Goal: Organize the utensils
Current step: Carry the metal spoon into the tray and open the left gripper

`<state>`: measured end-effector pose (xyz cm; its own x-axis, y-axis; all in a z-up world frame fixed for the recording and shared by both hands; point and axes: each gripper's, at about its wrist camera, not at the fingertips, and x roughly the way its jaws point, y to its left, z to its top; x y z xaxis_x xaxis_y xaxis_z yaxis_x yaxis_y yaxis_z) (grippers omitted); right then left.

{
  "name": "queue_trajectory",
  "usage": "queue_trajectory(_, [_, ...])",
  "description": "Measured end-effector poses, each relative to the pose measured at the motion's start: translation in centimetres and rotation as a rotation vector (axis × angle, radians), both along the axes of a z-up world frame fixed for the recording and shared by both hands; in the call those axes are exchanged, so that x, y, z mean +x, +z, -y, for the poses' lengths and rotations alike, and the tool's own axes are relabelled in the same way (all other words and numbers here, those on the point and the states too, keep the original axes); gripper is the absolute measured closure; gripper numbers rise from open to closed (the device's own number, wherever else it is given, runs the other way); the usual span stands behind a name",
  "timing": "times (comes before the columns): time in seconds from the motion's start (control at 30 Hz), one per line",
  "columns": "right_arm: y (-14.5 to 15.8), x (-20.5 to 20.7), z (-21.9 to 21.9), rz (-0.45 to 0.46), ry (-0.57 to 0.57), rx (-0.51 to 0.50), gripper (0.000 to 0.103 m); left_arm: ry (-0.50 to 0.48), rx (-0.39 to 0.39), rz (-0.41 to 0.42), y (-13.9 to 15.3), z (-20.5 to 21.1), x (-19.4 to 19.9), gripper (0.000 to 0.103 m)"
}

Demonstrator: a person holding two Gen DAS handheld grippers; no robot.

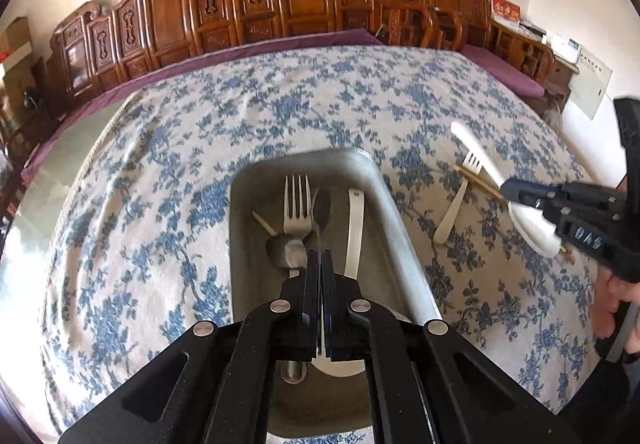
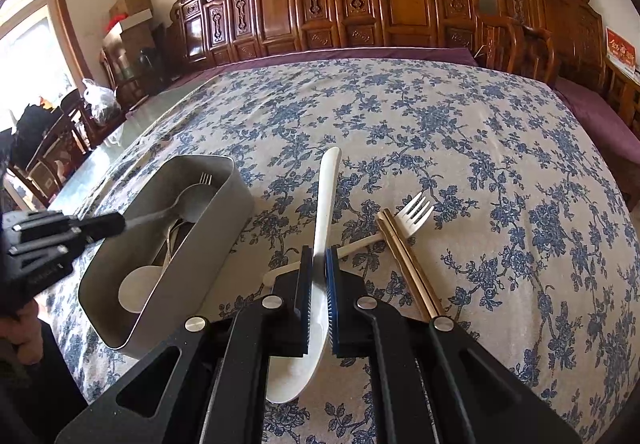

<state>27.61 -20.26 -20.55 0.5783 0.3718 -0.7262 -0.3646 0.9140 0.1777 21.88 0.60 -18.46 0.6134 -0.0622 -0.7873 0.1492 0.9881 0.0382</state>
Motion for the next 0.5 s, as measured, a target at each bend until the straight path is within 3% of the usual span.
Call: queue_trajectory(0.5, [0.2,-0.2,-0.4,0.003,0.017,0.007,0.095,0.009,-0.026,-0.045,-2.1,-0.8,0.9,0.102])
